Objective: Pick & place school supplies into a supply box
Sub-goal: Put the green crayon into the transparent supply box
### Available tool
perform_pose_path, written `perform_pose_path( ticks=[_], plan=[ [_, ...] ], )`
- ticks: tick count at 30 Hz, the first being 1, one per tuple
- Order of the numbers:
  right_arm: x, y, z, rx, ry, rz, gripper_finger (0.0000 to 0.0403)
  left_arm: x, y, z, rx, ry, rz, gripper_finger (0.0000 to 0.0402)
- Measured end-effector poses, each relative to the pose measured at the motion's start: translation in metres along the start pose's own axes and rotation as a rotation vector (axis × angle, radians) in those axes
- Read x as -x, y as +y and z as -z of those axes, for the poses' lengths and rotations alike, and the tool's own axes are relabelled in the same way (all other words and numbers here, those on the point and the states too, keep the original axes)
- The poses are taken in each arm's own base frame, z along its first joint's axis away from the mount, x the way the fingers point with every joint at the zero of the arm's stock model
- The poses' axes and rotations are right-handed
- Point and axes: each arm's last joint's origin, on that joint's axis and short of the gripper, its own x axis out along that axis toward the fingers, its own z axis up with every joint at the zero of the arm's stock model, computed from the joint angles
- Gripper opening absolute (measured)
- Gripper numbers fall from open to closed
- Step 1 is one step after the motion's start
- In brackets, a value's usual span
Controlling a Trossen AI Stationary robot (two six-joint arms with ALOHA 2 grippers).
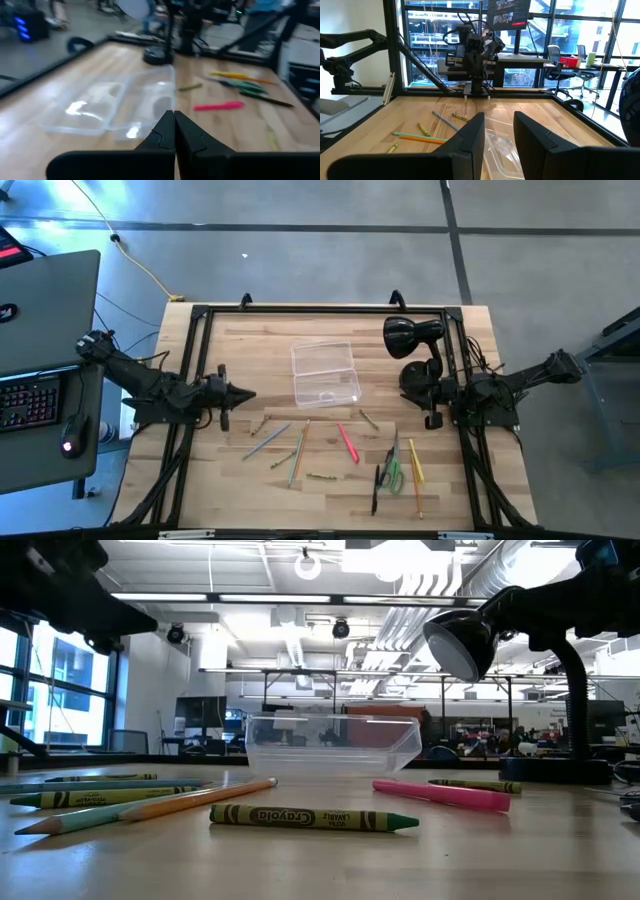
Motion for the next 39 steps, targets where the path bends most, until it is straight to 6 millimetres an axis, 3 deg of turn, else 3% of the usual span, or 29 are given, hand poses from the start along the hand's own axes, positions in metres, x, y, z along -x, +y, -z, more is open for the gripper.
perform_pose_path(
  ticks=[11,27,33,39],
  plan=[
    [0.0,0.0,0.0,0.0,0.0,0.0,0.0083,0.0,-0.004,-0.002,0.116,0.012,0.109,0.0028],
    [0.0,0.0,0.0,0.0,0.0,0.0,0.0083,0.0,-0.002,-0.005,0.158,-0.036,0.032,0.0028],
    [0.0,0.0,0.0,0.0,0.0,0.0,0.0083,0.0,-0.004,-0.005,0.163,-0.018,0.097,0.0028],
    [0.0,0.0,0.0,0.0,0.0,-0.001,0.0083,0.001,-0.006,-0.013,0.144,-0.091,0.138,0.0057]
  ],
)
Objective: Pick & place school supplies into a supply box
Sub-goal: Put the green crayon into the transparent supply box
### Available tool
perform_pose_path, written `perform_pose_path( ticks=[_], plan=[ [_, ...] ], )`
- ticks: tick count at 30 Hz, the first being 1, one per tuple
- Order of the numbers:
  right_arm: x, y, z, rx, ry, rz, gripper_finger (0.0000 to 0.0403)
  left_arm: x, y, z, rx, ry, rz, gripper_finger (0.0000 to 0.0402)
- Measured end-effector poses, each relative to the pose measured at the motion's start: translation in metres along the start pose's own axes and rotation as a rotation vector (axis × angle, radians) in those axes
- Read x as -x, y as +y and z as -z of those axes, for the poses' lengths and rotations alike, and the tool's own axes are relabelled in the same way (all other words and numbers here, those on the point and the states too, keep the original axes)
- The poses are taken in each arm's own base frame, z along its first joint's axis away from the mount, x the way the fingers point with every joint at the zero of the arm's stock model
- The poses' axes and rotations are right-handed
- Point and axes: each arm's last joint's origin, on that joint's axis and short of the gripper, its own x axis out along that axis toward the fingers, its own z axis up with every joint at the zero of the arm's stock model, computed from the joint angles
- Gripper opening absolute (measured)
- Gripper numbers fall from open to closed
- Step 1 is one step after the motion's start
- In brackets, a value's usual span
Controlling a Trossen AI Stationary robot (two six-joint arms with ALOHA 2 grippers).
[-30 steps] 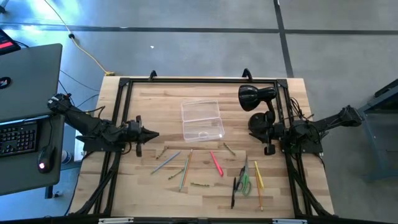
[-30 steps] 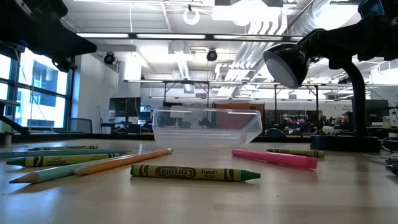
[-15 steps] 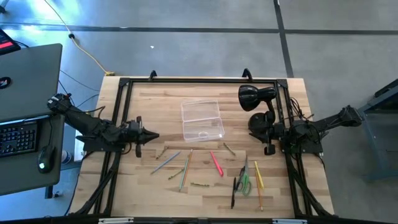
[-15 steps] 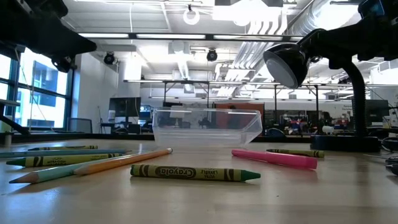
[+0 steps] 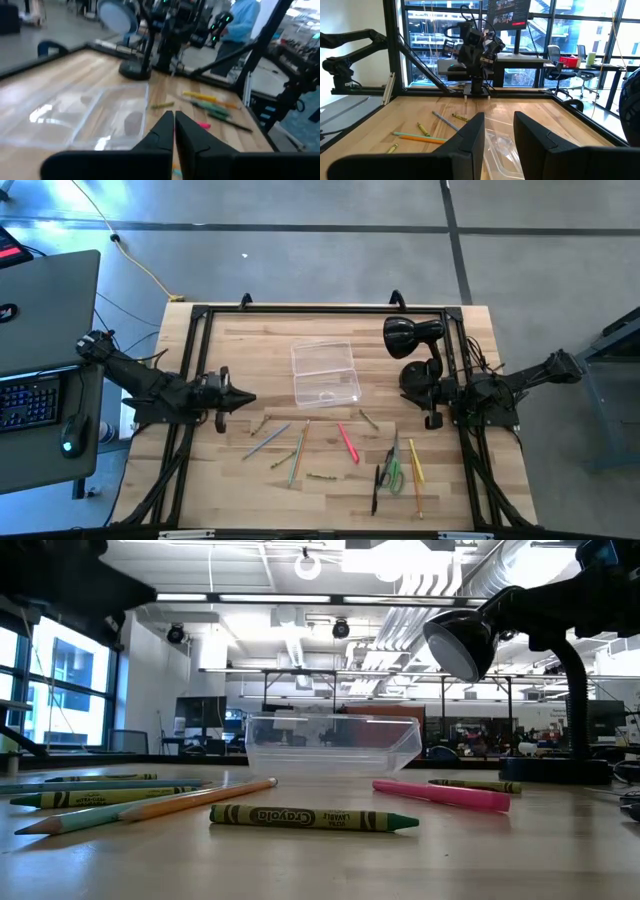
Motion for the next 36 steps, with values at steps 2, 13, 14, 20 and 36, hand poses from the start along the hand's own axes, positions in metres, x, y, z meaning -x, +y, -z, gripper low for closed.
perform_pose_path(
  ticks=[2,13,14,20,36],
  plan=[
    [0.0,0.0,0.0,0.0,0.0,-0.001,0.0083,0.0,-0.001,-0.003,-0.032,-0.032,0.009,0.0075],
    [0.0,0.0,0.0,-0.001,-0.005,-0.018,0.0083,0.001,-0.004,-0.018,-0.068,-0.098,0.001,0.0135],
    [0.0,0.0,-0.002,0.007,-0.016,-0.017,0.0083,0.001,-0.004,-0.02,-0.064,-0.105,-0.003,0.0135],
    [0.002,0.0,-0.021,0.126,-0.223,-0.037,0.0083,0.003,-0.007,-0.03,-0.054,-0.118,0.002,0.0124],
    [0.009,0.002,-0.041,0.262,-0.473,-0.148,0.0083,0.003,-0.005,-0.032,-0.09,-0.112,-0.074,0.0117]
  ],
)
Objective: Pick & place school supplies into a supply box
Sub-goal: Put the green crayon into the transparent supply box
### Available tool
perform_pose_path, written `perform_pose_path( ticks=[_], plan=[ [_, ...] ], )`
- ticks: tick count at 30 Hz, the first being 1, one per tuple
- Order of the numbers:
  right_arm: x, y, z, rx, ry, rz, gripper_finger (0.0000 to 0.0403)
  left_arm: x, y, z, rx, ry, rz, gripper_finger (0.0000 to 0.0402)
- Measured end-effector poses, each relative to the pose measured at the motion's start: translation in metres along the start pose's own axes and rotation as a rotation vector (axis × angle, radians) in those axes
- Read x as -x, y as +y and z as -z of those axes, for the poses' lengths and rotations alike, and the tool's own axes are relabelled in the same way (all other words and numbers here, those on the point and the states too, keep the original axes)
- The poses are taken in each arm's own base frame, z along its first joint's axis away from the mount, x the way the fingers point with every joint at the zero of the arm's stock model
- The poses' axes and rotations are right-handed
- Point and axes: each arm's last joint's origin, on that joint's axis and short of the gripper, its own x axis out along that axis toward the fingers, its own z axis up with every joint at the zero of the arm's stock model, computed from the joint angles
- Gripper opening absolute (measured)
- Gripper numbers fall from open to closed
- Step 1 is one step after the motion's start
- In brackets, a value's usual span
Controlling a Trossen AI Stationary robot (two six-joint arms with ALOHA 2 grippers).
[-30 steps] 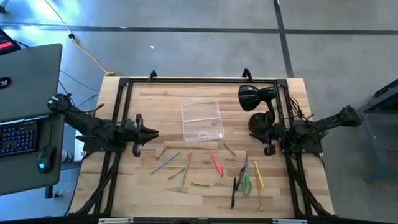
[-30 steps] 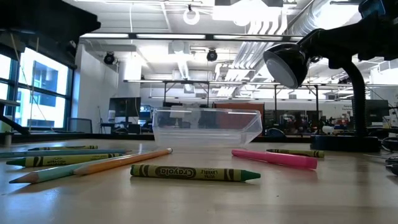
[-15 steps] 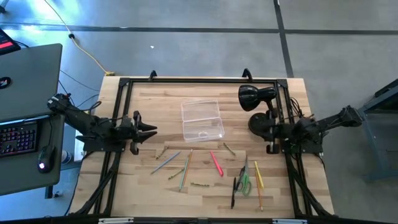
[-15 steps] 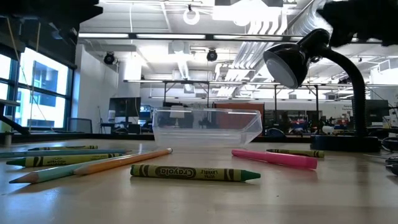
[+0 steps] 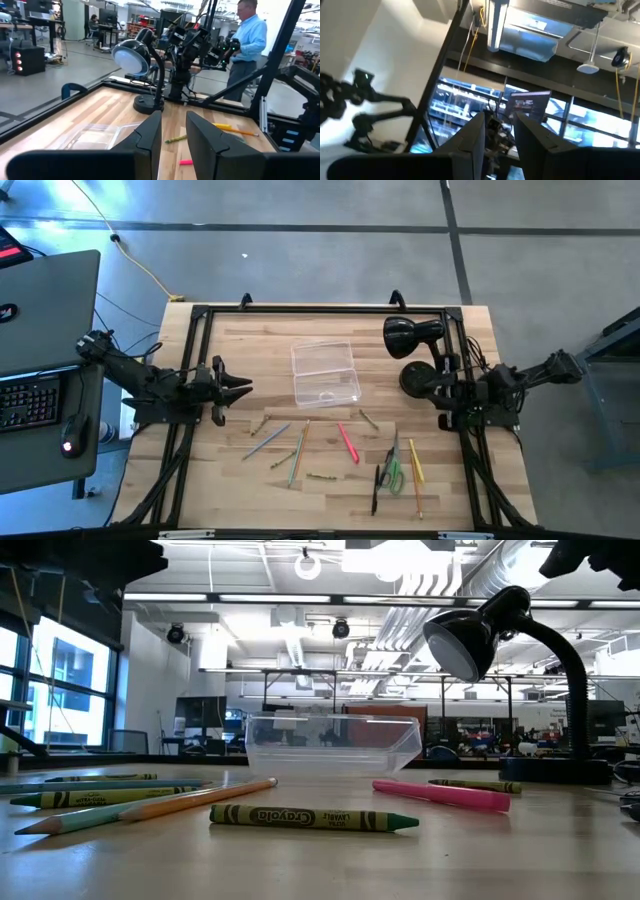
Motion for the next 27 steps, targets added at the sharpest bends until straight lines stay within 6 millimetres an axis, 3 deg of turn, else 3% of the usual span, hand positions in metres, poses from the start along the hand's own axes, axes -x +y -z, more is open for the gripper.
perform_pose_path(
  ticks=[18,22,27],
  plan=[
    [-0.004,-0.016,-0.012,-0.108,0.06,0.379,0.0083,0.0,0.003,0.001,-0.063,0.0,-0.111,0.0117],
    [-0.018,-0.021,-0.022,-0.092,0.119,0.394,0.009,0.0,0.004,-0.004,-0.038,-0.03,-0.139,0.0117],
    [-0.053,-0.026,-0.037,-0.046,0.297,0.396,0.0114,0.002,0.001,-0.027,-0.016,-0.052,-0.117,0.0117]
  ],
)
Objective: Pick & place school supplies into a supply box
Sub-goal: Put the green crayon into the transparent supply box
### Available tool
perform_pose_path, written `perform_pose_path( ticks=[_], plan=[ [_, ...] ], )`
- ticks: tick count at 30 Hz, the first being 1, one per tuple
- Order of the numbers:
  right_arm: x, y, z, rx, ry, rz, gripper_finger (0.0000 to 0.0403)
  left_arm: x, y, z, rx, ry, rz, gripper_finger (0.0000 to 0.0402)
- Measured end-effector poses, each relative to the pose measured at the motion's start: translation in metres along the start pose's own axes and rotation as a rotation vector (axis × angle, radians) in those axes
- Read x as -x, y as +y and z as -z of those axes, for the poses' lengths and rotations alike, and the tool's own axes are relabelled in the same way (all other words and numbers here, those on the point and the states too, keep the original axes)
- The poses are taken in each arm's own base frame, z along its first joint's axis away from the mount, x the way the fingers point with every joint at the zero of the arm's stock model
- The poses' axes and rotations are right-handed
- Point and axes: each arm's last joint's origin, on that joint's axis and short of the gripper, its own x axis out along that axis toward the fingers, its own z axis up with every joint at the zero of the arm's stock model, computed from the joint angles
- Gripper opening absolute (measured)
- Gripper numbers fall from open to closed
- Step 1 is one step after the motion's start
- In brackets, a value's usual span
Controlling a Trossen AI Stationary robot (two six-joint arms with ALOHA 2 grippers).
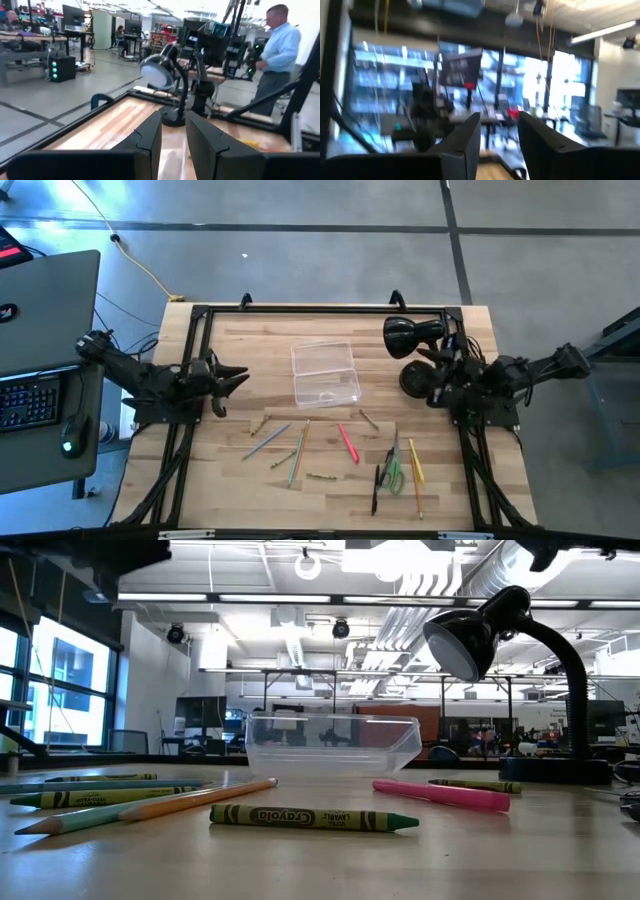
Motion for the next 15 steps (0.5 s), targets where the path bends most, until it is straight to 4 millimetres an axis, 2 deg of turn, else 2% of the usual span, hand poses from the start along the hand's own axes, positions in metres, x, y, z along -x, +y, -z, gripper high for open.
perform_pose_path(
  ticks=[3,6,10,15],
  plan=[
    [-0.019,0.007,-0.008,0.04,0.136,0.036,0.0128,0.0,-0.002,-0.015,-0.013,0.014,0.011,0.0117],
    [-0.033,0.014,-0.006,0.046,0.273,0.103,0.0137,-0.001,-0.003,-0.024,-0.063,0.061,0.002,0.0117],
    [-0.044,0.024,0.005,0.009,0.371,0.112,0.0142,-0.004,-0.007,-0.028,-0.11,0.106,-0.005,0.0117],
    [-0.05,0.041,0.029,-0.039,0.484,0.099,0.0142,-0.009,-0.01,-0.024,-0.144,0.128,-0.051,0.0117]
  ],
)
